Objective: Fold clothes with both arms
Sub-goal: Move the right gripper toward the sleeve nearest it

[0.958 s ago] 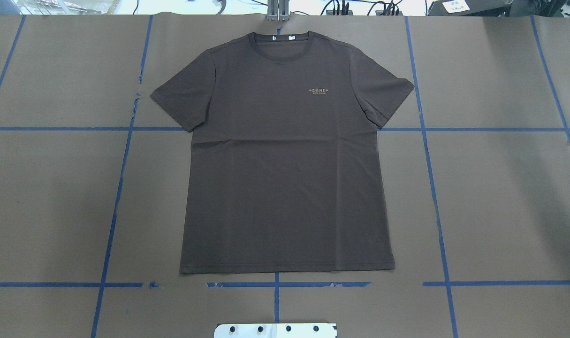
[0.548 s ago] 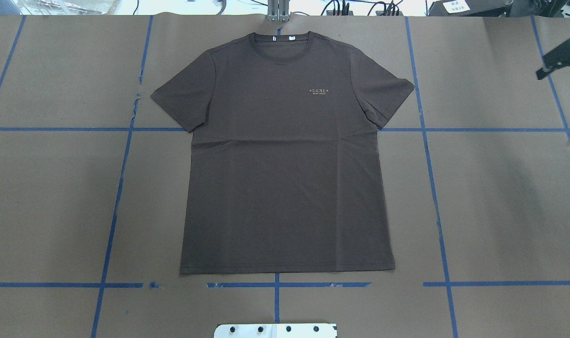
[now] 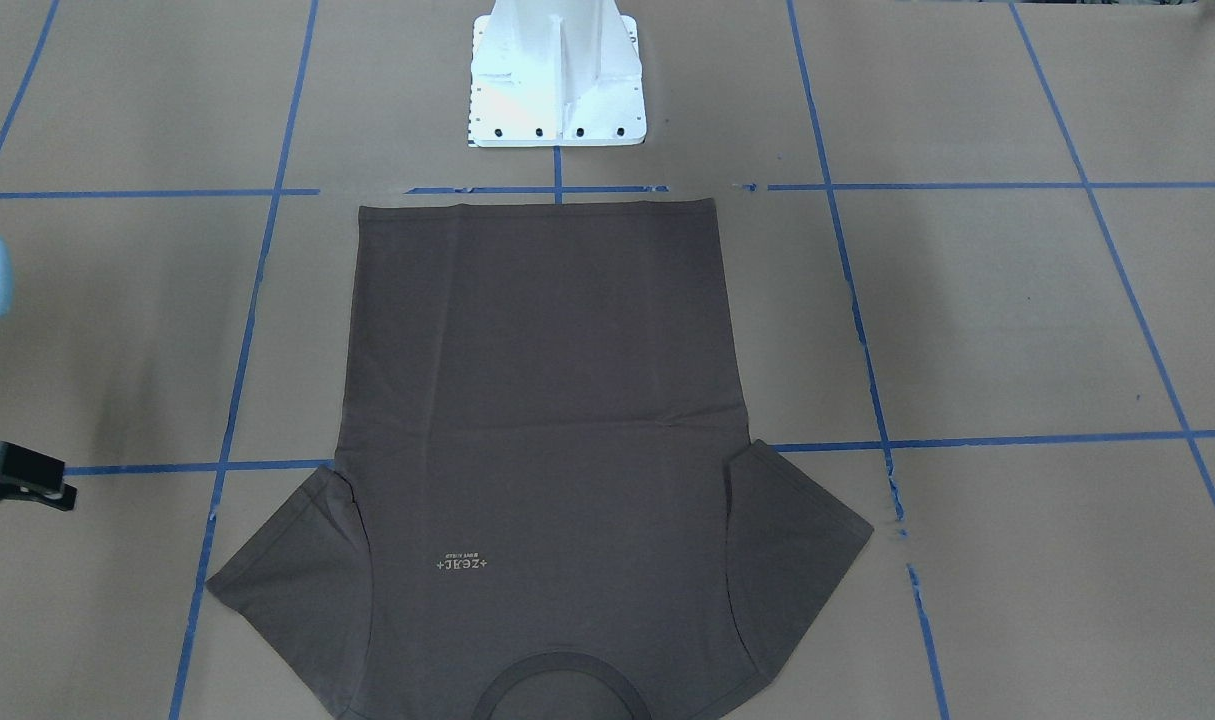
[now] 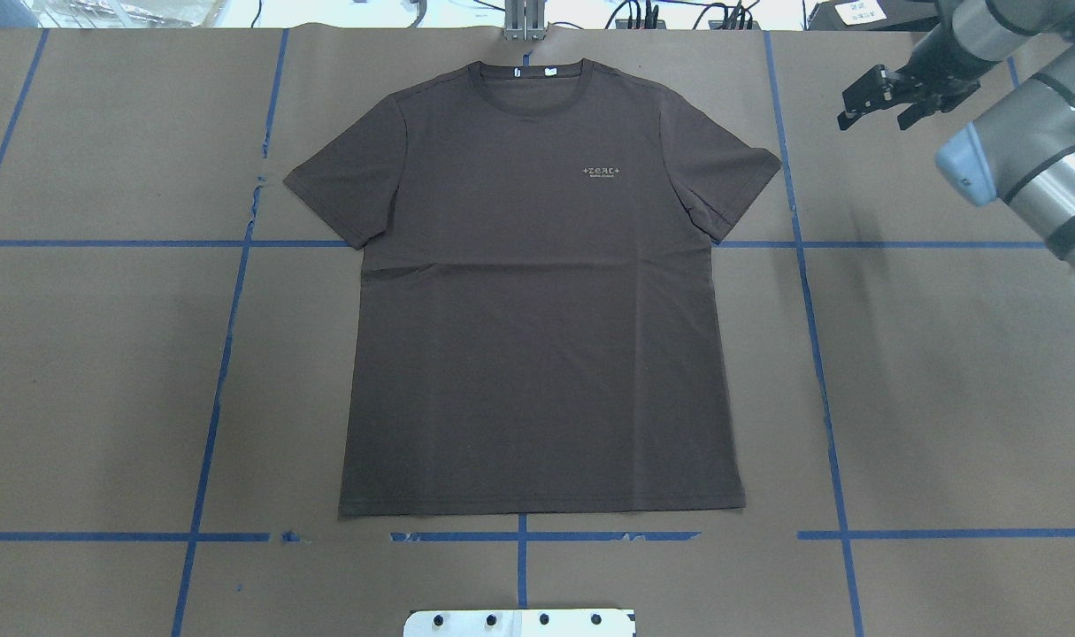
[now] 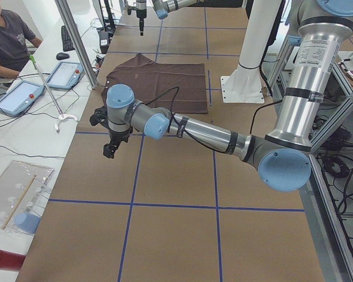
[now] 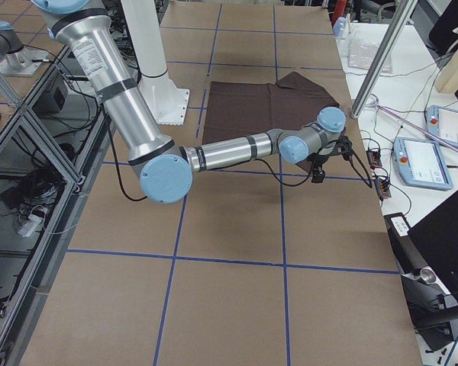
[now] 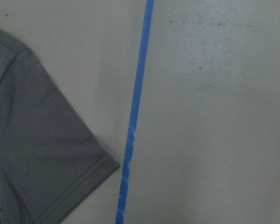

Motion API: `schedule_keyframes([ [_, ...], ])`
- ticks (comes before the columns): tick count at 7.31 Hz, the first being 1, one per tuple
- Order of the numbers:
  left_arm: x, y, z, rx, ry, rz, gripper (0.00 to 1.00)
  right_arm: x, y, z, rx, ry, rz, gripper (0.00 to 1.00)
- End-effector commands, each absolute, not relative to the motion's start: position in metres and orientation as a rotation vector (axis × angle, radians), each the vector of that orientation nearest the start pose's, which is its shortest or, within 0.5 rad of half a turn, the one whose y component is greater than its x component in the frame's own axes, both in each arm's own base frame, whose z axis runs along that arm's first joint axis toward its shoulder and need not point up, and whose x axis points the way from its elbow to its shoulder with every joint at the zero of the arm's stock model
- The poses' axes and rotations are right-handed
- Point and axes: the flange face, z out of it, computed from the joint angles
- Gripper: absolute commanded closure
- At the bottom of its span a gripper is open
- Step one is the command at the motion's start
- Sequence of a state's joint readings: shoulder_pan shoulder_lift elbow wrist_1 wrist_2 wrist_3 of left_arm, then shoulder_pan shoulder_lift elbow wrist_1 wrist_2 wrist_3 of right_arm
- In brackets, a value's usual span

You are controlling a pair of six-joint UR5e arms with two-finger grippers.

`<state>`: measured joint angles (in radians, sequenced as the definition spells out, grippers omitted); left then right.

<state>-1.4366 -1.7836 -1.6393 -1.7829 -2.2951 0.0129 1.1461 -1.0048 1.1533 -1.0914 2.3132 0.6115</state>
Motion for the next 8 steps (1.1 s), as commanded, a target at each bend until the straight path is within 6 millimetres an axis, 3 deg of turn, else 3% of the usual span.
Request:
schedule_keyframes([
  [1, 0.014, -0.594, 0.485, 0.432, 0.747, 0.295, 0.00, -0.310, -0.701, 0.468, 0.194, -0.868, -0.064, 0.00],
  [2, 0.014, -0.594, 0.484, 0.442, 0.749, 0.299, 0.00, -0.339, -0.700, 0.462, 0.210, -0.840, -0.084, 0.00],
  [4, 0.014, -0.594, 0.485, 0.441, 0.749, 0.298, 0.00, -0.369, -0.706, 0.450, 0.213, -0.823, -0.105, 0.01],
  [8, 0.014, -0.594, 0.485, 0.442, 0.750, 0.299, 0.00, -0.378, -0.715, 0.461, 0.195, -0.792, -0.095, 0.01],
])
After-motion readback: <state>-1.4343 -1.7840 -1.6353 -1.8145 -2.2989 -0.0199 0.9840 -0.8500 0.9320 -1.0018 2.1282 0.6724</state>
